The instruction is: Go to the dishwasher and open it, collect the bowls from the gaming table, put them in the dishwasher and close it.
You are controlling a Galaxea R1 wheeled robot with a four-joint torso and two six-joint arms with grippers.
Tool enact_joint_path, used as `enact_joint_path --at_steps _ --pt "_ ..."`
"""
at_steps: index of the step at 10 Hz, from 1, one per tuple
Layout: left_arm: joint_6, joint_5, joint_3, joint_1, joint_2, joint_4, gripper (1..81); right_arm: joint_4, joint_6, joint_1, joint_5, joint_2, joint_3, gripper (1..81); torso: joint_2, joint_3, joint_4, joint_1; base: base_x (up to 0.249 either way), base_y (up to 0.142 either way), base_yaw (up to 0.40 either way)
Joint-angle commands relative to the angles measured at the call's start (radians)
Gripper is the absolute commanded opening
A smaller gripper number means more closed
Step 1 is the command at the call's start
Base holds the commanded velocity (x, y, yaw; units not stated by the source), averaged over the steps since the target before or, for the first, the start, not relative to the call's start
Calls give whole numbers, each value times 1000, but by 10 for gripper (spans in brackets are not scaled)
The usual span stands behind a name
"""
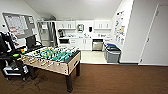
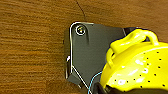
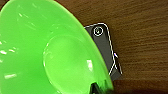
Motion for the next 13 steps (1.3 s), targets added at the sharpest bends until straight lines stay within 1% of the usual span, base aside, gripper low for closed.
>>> enact_joint_path --at_steps 1,5,6,8,13 --pt "2 34 -5 -40 -29 12 10 -11 -4 54 -52 -46 10 10 0 0 0 0 193 -84 0" --pt "2 34 -8 -41 -28 9 10 -11 -4 52 -52 -44 9 10 0 0 0 0 193 -87 0" --pt "2 34 -11 -41 -25 0 10 -11 -4 52 -52 -39 7 10 0 0 0 0 193 -89 0" --pt "2 34 -36 -41 -8 -2 10 -11 -4 54 -52 -38 6 10 0 0 0 1 193 -79 0" --pt "2 34 -48 -40 -5 0 10 -14 -4 57 -52 -39 7 10 0 0 0 1 193 0 0"
